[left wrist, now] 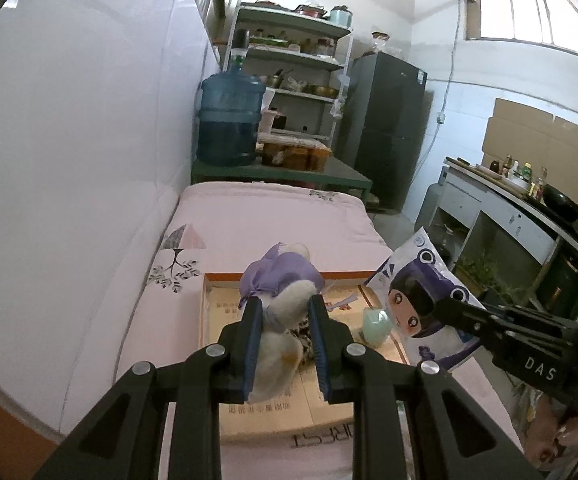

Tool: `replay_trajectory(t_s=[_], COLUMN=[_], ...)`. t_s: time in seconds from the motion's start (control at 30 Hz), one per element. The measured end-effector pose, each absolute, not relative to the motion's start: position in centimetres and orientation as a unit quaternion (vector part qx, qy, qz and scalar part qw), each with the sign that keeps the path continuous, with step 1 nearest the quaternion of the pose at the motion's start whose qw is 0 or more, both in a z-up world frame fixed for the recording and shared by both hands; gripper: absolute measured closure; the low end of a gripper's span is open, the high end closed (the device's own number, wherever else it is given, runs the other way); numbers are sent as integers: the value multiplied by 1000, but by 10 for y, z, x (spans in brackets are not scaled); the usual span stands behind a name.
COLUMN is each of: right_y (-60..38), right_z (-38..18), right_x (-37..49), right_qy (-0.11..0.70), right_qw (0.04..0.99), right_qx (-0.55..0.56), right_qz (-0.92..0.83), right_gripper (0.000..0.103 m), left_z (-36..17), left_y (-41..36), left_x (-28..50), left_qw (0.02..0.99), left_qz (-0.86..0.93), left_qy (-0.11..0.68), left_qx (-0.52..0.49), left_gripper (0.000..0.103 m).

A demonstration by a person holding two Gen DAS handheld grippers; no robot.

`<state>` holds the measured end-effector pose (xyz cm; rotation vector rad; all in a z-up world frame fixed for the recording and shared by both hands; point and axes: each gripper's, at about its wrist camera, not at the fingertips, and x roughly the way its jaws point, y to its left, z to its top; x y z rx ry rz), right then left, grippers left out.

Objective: Organize soft objects
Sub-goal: 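Carry the bunny and the purple packet over the tray and lower them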

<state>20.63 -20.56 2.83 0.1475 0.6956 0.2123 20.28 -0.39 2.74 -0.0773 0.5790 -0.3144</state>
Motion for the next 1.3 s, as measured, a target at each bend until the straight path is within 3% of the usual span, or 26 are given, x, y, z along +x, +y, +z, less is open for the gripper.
replay_trajectory(t_s=[0.43,1.3], right_y=[-217,-224], right_z=[12,-45], right_x=[271,316], right_qy=[368,414], right_qw=[916,891], right_qx=[116,149], right_qz=[112,110], right_gripper=[91,91], left_z=[3,-36], left_y=[-8,-23], left_x=[269,310], left_qw=[933,927], left_qz=[-131,-105], left_qy=[333,360], left_qx=[-46,-23], left_gripper=[79,79])
